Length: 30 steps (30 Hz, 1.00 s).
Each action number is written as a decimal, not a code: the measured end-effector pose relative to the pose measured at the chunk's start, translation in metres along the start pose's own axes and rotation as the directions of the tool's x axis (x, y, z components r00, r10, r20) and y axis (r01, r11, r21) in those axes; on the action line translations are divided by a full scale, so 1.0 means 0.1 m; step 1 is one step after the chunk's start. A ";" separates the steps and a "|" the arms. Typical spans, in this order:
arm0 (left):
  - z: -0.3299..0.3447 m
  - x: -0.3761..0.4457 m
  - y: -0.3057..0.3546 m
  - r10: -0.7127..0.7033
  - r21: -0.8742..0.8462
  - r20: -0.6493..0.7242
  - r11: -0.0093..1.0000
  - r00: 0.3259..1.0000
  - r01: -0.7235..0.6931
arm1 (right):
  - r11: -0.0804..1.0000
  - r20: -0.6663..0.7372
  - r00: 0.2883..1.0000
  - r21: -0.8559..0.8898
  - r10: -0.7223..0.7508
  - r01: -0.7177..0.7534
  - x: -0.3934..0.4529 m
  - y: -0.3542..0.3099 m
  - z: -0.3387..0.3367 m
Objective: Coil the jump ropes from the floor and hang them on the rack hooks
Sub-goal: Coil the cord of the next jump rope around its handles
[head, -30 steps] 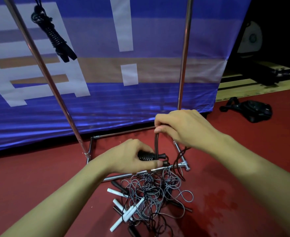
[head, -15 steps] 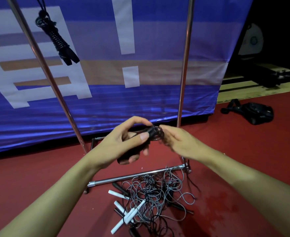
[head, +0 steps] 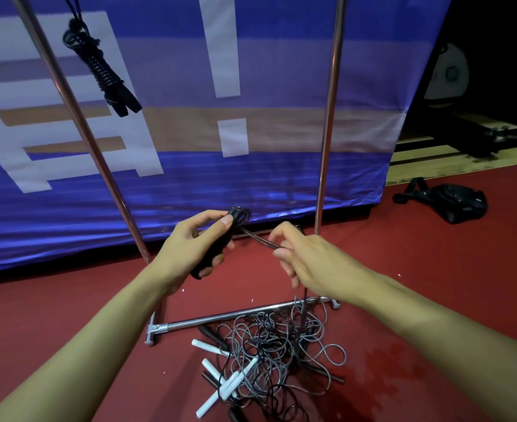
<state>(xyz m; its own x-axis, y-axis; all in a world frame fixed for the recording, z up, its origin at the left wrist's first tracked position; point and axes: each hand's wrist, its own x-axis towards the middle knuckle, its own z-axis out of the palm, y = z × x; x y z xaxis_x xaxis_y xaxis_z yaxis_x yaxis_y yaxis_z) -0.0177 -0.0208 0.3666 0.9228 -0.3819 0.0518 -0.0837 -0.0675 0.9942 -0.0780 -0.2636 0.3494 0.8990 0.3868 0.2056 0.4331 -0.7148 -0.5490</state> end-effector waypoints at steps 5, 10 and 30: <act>0.02 0.00 -0.02 -0.015 -0.030 0.035 0.999 0.999 0.016 | 0.986 -0.017 0.993 -0.121 0.117 -0.118 0.04 0.08 -0.05; 0.03 0.03 -0.01 -0.041 -0.053 0.019 0.998 0.999 0.042 | 0.971 -0.025 0.998 -0.230 0.065 -0.069 0.03 -0.11 -0.11; 0.23 0.07 -0.08 0.153 0.505 -0.014 0.854 0.988 -0.125 | 0.935 -0.042 0.984 -0.307 0.174 -0.179 0.04 -0.22 -0.17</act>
<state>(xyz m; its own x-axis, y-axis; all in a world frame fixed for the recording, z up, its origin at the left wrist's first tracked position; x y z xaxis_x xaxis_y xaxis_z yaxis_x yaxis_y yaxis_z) -0.0198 -0.0444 0.3566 0.9044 -0.3745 0.2047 -0.3768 -0.4757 0.7948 -0.0826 -0.2561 0.3762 0.9626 0.2313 0.1410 0.2642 -0.9163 -0.3009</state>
